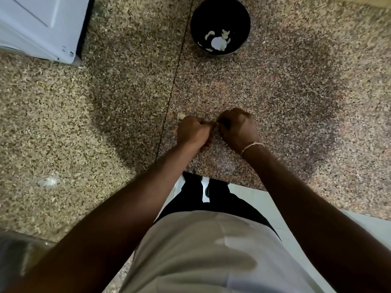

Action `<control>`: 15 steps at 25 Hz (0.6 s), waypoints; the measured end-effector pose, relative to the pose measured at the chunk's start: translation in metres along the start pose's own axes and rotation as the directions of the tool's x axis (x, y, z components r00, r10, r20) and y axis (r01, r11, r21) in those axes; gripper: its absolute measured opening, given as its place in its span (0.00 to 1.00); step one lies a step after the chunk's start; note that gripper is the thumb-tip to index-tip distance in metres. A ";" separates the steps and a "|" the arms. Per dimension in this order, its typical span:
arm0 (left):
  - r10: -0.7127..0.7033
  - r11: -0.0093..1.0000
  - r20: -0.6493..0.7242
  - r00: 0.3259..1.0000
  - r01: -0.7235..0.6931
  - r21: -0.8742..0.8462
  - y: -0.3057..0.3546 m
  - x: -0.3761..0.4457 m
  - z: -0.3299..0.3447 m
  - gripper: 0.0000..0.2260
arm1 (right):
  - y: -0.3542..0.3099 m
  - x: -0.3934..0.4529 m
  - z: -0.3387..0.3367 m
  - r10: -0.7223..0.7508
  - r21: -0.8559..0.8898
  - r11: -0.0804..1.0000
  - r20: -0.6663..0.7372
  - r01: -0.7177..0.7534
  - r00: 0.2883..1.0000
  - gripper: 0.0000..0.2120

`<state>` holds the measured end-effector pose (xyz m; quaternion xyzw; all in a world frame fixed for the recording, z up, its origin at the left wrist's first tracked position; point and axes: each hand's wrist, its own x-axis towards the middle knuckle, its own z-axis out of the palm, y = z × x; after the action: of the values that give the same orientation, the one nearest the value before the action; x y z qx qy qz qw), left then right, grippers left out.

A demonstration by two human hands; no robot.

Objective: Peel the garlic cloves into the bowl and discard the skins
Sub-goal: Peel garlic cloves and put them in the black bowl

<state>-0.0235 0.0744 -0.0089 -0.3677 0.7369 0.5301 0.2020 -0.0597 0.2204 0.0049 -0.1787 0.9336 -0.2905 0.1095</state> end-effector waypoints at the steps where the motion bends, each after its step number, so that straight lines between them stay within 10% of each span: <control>1: -0.008 1.000 0.002 1.000 0.008 -0.011 0.001 0.000 0.000 0.16 | 0.000 0.000 0.000 0.000 -0.003 1.000 0.000 0.000 1.000 0.07; 15: -0.104 0.988 0.086 0.991 0.112 -0.102 -0.001 0.013 -0.003 0.10 | -0.001 0.004 0.000 0.073 0.074 0.995 -0.006 -0.072 0.997 0.04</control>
<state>-0.0309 0.0675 -0.0174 -0.3959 0.6779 0.5711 0.2399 -0.0635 0.2180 0.0046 -0.1393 0.9287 -0.3212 0.1224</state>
